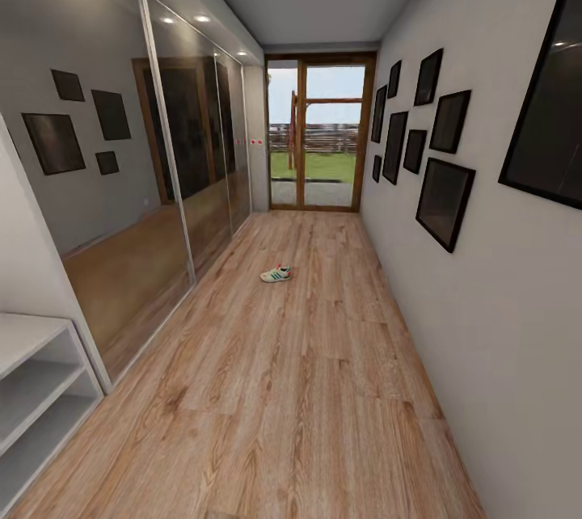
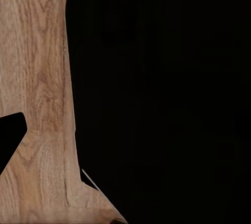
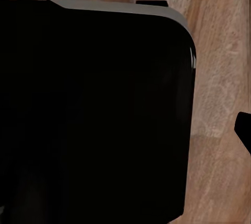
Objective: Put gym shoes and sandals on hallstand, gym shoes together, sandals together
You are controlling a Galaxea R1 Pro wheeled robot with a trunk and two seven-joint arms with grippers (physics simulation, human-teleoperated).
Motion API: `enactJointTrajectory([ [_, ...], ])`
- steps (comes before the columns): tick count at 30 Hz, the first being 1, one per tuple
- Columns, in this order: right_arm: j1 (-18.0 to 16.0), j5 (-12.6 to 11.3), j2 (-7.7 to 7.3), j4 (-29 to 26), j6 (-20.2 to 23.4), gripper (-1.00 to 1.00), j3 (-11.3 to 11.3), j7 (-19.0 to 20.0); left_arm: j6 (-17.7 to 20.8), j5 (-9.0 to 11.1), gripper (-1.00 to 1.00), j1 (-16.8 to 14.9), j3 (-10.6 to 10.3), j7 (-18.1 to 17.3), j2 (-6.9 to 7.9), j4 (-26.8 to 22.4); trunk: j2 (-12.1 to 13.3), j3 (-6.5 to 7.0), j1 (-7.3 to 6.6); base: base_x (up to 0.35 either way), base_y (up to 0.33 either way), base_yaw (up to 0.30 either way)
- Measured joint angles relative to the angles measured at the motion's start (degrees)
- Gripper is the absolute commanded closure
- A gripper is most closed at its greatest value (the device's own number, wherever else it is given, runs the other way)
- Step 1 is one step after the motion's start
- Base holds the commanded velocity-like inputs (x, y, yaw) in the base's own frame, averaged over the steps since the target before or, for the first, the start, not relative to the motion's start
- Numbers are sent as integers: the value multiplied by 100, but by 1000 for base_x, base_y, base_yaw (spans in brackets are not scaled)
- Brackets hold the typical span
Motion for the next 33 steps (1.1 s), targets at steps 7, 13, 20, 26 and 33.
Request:
enactJointTrajectory([
  [7,0,1,-20,-4,-154,-100,0,-5,-22,-15,-100,0,-11,8,0,-1,0,0,0,0,0,0],
  [13,0,7,-145,-86,-185,-100,-1,-14,-185,-21,-100,-1,-14,59,88,-15,0,0,0,0,0,0],
  [20,0,8,-370,-312,-305,-100,-1,-15,-405,-10,-100,-26,-10,69,246,-172,0,1,0,0,0,0],
  [26,0,3,-564,-506,-488,-100,-18,-15,-596,-6,-100,-60,-5,71,285,-320,0,1,0,0,0,0],
  [33,-2,1,-790,-732,-713,-100,-30,-15,-821,12,-100,-85,-4,71,297,-546,0,1,0,0,0,0],
])
